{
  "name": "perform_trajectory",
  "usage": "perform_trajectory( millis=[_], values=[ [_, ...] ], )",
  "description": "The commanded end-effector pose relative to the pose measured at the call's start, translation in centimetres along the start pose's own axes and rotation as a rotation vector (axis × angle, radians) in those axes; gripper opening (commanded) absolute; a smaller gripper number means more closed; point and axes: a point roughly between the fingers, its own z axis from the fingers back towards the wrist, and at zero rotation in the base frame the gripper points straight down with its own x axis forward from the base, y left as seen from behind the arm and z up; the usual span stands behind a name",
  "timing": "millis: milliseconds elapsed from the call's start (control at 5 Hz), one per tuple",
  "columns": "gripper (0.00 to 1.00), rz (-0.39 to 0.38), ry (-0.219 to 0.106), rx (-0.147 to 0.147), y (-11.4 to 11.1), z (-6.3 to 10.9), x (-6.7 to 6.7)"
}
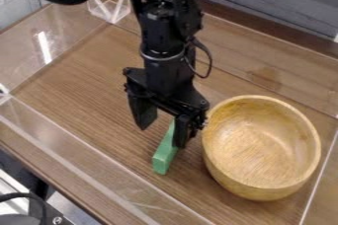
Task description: Put the green block in the brown bowl
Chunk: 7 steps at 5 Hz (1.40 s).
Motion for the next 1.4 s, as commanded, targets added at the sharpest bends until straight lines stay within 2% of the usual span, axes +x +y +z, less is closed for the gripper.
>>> perform_trajectory(
  millis=[0,1000,1200],
  values=[
    [1.00,-0.005,-0.057,-0.003,0.3,1.0,0.5],
    [1.00,-0.002,-0.077,-0.015,0.3,-2.9,0.7],
    [0.00,-0.003,-0.081,-0.017,0.3,-3.3,0.8]
  ],
)
